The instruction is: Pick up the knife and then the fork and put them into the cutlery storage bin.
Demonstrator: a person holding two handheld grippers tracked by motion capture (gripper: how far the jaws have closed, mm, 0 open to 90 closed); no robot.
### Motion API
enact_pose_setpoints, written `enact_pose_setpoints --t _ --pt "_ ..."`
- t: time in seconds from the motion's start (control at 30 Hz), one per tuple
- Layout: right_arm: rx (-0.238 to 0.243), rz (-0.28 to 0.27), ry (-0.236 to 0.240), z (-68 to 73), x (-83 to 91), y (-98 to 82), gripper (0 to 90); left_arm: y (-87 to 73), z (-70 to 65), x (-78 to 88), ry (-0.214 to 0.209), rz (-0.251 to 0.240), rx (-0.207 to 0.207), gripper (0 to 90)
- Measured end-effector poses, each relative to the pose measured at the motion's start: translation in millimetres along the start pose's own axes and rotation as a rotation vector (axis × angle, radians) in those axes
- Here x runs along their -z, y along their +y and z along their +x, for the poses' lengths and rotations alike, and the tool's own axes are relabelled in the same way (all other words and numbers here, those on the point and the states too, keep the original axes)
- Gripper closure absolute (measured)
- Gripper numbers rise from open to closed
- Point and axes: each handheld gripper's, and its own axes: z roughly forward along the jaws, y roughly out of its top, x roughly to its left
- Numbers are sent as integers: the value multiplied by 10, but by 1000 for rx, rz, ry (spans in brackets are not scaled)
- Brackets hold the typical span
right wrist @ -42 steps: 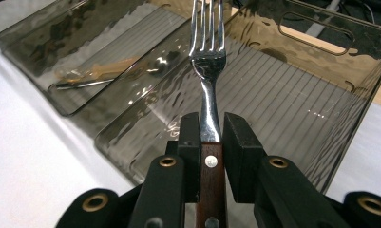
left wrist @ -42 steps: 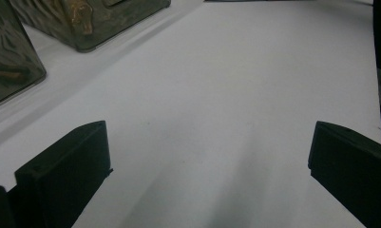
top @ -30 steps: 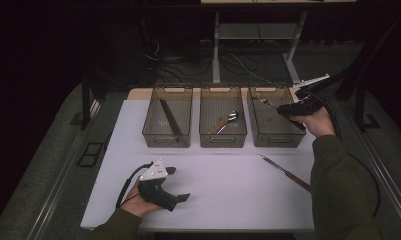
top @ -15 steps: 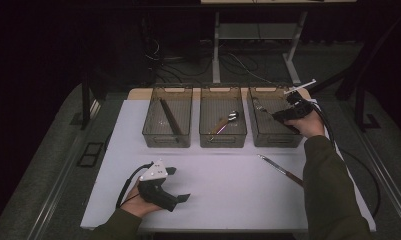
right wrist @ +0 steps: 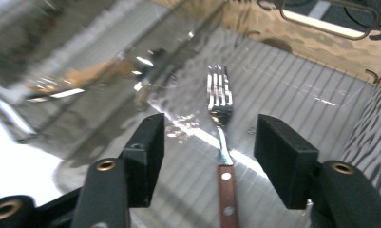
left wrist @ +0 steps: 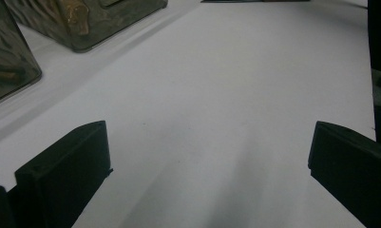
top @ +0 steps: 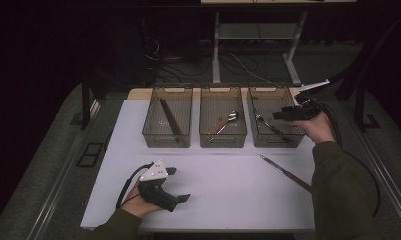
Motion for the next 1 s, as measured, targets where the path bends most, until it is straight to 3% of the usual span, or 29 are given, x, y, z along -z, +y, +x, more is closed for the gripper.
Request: enact_pose_setpoints --t 0.07,0.23,0.5,1.0 --pt "4 -27 21 48 83 -50 406 1 0 0 0 -1 3 0" --pt "63 -36 18 195 252 -170 376 2 -4 -4 4 4 -2 0" --pt "102 -51 28 419 470 -402 339 1 -4 -12 5 0 1 0" --pt "150 -7 45 722 539 -901 342 7 -24 -11 9 -4 3 0"
